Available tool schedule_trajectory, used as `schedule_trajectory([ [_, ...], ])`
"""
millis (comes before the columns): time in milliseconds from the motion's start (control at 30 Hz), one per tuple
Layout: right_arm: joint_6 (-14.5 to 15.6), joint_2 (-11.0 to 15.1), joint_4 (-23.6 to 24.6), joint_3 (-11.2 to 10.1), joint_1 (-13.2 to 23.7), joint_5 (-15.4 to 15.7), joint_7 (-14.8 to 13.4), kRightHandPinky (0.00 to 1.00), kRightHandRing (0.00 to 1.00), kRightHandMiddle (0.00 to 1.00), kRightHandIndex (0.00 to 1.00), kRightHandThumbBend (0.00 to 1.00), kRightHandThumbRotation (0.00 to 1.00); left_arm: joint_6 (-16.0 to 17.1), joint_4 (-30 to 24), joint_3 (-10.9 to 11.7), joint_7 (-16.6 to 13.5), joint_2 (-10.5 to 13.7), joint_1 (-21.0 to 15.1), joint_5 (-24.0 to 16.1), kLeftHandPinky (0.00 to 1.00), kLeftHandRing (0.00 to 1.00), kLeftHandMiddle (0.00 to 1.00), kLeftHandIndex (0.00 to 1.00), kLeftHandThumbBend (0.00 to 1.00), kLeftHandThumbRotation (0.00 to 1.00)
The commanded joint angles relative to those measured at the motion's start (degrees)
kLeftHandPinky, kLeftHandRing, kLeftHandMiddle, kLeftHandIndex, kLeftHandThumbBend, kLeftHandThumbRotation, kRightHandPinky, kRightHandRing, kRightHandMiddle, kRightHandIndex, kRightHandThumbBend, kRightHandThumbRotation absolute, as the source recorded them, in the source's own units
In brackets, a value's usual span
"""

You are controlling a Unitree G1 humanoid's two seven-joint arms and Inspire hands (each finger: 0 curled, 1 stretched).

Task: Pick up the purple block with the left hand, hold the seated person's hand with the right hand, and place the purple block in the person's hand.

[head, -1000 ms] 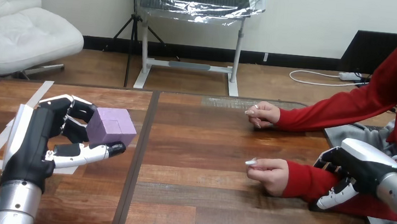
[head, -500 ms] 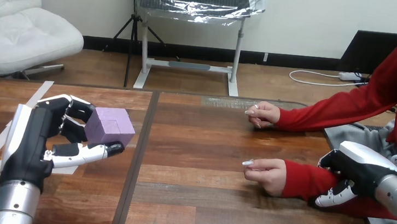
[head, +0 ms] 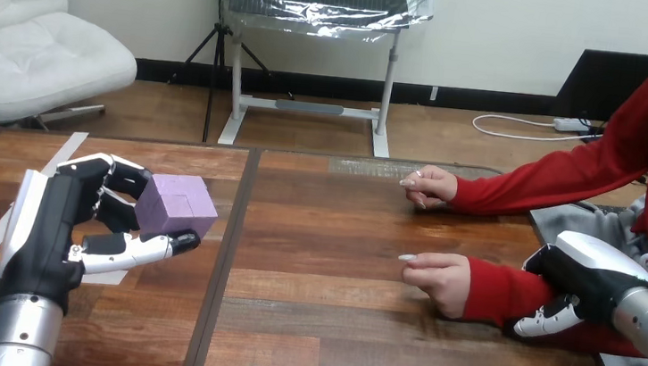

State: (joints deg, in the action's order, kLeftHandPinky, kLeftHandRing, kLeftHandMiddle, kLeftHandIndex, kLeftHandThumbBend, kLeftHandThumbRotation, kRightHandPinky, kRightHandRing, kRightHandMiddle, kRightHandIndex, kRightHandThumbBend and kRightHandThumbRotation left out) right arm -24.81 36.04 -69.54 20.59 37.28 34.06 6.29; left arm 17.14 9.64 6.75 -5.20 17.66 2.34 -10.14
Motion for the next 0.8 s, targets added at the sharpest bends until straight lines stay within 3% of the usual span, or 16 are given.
schedule_trajectory([
  [0,-0.6,-0.7,-0.7,-0.4,2.7,-0.9,-0.7,0.23,0.27,0.34,0.36,0.59,0.15,1.6,-0.9,0.6,-0.4,0.4,-2.5,-0.2,0.36,0.39,0.41,0.41,0.62,0.00],
  [433,-1.8,-0.4,-0.3,-1.9,3.1,-2.7,-0.7,0.24,0.28,0.34,0.36,0.57,0.15,0.9,2.0,0.1,-1.3,0.2,-6.1,-1.4,0.37,0.39,0.41,0.41,0.64,0.00],
  [533,-3.7,-0.4,-0.1,-2.6,2.8,-3.7,-1.1,0.23,0.27,0.33,0.35,0.58,0.12,1.9,4.4,0.1,-0.6,0.0,-8.1,-0.2,0.38,0.39,0.41,0.41,0.63,0.00],
  [767,-4.4,-0.5,0.4,-3.3,3.2,-5.4,-0.3,0.24,0.27,0.33,0.35,0.58,0.13,5.0,11.3,-0.4,0.8,0.4,-13.4,1.0,0.38,0.39,0.41,0.41,0.64,0.00],
])
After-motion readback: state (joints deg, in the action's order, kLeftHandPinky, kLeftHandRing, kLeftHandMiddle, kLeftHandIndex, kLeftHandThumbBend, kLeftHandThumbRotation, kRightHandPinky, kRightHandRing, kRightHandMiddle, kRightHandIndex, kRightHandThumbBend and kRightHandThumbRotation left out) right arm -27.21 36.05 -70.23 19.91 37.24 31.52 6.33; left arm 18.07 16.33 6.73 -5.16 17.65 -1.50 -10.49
